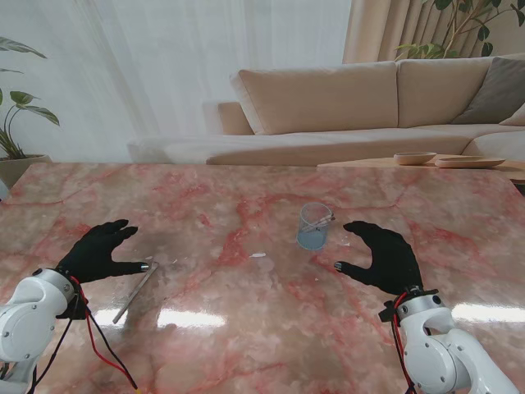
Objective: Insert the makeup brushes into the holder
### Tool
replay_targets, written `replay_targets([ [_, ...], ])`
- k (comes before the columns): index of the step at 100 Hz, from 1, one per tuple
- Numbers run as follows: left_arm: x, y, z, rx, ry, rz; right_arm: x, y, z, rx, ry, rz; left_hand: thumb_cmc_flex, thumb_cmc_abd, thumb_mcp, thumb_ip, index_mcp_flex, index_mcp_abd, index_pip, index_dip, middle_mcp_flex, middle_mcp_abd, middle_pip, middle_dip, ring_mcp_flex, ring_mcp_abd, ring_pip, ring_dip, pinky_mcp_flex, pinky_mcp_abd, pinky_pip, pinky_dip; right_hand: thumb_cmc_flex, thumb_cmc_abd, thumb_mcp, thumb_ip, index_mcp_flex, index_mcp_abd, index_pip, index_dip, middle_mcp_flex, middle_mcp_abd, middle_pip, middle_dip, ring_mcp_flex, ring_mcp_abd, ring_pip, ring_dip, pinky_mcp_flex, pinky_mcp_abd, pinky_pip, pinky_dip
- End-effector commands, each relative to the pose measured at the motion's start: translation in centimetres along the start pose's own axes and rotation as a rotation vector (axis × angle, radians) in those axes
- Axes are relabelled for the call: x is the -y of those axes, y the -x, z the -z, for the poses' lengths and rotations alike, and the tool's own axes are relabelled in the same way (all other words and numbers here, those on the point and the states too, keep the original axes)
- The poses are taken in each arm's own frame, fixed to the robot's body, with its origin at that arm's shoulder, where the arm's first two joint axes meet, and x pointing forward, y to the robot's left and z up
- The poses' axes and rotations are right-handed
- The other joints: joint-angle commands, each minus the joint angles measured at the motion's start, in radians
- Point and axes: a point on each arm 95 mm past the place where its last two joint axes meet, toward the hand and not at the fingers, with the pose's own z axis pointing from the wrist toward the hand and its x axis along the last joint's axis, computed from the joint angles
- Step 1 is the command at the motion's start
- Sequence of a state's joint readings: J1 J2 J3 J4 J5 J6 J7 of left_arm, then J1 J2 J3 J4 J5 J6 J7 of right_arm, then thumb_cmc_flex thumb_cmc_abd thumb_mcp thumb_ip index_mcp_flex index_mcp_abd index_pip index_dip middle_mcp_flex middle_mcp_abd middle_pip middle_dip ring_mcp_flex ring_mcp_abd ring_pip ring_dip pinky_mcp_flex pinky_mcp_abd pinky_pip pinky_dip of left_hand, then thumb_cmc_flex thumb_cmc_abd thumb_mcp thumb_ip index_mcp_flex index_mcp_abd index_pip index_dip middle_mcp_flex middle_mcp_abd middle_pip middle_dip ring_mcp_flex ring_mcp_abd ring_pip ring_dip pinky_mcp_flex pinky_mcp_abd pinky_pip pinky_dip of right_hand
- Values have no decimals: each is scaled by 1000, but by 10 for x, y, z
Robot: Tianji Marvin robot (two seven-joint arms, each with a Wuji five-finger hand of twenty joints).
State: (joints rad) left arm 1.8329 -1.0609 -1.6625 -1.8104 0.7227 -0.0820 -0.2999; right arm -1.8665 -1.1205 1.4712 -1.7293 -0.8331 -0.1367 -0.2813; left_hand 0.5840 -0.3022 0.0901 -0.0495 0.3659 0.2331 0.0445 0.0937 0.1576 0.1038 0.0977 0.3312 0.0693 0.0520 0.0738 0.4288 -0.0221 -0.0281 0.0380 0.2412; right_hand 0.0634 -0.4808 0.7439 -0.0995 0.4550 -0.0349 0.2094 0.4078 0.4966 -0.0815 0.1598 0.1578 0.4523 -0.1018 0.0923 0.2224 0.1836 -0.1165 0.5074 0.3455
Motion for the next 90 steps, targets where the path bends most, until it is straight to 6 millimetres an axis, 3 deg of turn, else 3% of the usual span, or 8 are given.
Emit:
replay_targets([
  [1, -6, 9, 0, 27, -2, -47, 6, 3, 4, 9, -53, -14, 31, 22, -34, 29, -17, 25, -17, -12, -35, -1, -28, 30, -33, 10, -12, -5, 0, -22, -21, -17, -6, 15, -17, 42, -27, -10, -25, -13, -32, -14, -17, -16, -33, -28, -13, -29, -18, -26, -32, -31],
  [20, -17, 18, -4, 68, 46, -61, 8, 3, 4, 21, -77, -31, 53, 14, -26, 28, 18, 11, 32, 36, -24, -7, 7, 75, -39, 13, 3, 54, -5, 0, -17, -18, 6, 23, -28, 44, -21, -10, -23, -9, -21, -13, -11, -11, -34, -24, -10, -26, -23, -15, -34, -30],
  [50, -38, 18, -17, 125, 155, -113, 8, 2, 3, 23, -93, -39, 59, 2, -2, 27, 51, -8, 83, 103, -26, -30, 1, 102, -31, -5, -29, -23, -2, 7, -46, -73, 22, 43, -46, 47, -14, -15, -17, -1, -18, -11, -11, 4, -38, -22, -5, -15, -34, 11, -27, -16],
  [72, -51, 15, -23, 146, 158, -160, 6, -1, 2, 24, -95, -49, 61, -21, 37, 22, 90, -29, 146, 154, -5, -35, 44, 111, -33, -3, -6, 9, -2, 12, -34, -73, 30, 61, -57, 49, -9, -19, -14, 5, -14, -9, -12, 12, -37, -22, -5, -9, -35, 13, -27, -10],
  [83, -57, 14, -25, 163, 137, -173, 5, -3, 0, 19, -97, -47, 57, -52, 84, 15, 109, -44, 195, 183, 14, -38, 89, 114, -36, 0, 5, 54, -5, 15, -24, -57, 35, 66, -63, 50, -7, -18, -13, 7, -12, -10, -12, 16, -38, -23, -5, -8, -36, 14, -28, -8],
  [85, -58, 13, -25, 166, 134, -174, 5, -3, 0, 18, -98, -48, 20, -75, 171, 2, 113, -47, 210, 193, 17, -38, 100, 104, -34, 1, -5, 82, -6, 16, -24, -45, 35, 67, -63, 50, -7, -18, -13, 7, -11, -11, -12, 17, -38, -21, -5, -7, -36, 13, -28, -8],
  [90, -60, 13, -27, 177, 132, -164, 5, -4, -1, 18, -100, -49, 28, -103, 210, -1, 135, -53, 228, 202, 27, -43, 110, 103, -34, 2, -2, 94, -6, 17, -23, -40, 37, 72, -66, 50, -5, -21, -13, 8, -8, -11, -11, 19, -38, -21, -5, -7, -37, 13, -29, -7],
])
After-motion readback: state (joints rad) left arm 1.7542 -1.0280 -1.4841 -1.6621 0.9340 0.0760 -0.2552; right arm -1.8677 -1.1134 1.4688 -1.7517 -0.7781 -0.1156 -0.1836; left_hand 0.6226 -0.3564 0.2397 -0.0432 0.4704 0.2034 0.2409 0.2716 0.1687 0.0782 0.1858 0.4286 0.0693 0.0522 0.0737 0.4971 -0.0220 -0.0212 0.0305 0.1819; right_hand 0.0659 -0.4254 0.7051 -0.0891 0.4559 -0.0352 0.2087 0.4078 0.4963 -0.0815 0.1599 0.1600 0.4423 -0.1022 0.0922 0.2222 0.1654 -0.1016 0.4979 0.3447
